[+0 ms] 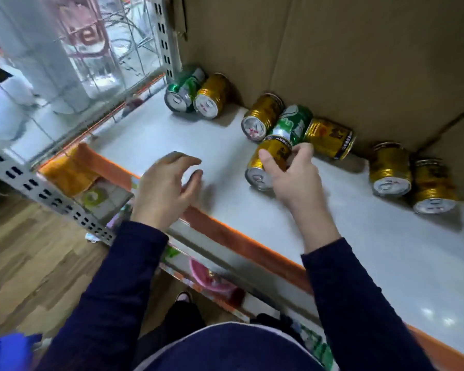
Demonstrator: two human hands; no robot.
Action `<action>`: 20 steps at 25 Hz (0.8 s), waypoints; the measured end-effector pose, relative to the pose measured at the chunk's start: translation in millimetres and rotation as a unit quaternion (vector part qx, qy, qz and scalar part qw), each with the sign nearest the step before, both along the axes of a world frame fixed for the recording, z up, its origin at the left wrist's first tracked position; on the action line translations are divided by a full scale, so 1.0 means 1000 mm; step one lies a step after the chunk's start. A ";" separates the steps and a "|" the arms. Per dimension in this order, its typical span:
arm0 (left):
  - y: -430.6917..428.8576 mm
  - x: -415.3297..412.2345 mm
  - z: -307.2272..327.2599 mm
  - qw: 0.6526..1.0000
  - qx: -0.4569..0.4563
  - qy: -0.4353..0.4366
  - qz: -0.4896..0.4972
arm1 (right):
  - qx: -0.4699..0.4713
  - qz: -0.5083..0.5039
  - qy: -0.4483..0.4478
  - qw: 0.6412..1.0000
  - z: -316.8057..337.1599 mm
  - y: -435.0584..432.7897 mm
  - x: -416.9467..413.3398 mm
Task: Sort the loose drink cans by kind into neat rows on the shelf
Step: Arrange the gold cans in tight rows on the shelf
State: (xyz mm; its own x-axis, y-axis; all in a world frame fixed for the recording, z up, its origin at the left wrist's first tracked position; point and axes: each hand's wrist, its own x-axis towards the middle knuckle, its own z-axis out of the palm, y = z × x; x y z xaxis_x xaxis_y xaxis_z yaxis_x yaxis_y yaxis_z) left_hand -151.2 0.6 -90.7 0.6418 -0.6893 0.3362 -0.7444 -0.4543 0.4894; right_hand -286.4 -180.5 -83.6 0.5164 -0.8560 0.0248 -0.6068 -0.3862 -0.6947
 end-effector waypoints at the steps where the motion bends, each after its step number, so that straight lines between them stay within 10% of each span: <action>1: -0.006 0.017 0.002 0.999 0.012 0.002 -0.029 | 0.010 -0.026 0.002 1.000 0.001 0.005 0.012; 10: -0.113 0.081 0.001 0.976 0.033 0.049 -0.210 | 0.132 -0.163 -0.134 0.969 0.002 0.036 0.003; 20: -0.163 0.085 0.009 0.971 -0.022 0.168 -0.169 | 0.060 -0.222 -0.102 0.968 0.007 0.058 -0.030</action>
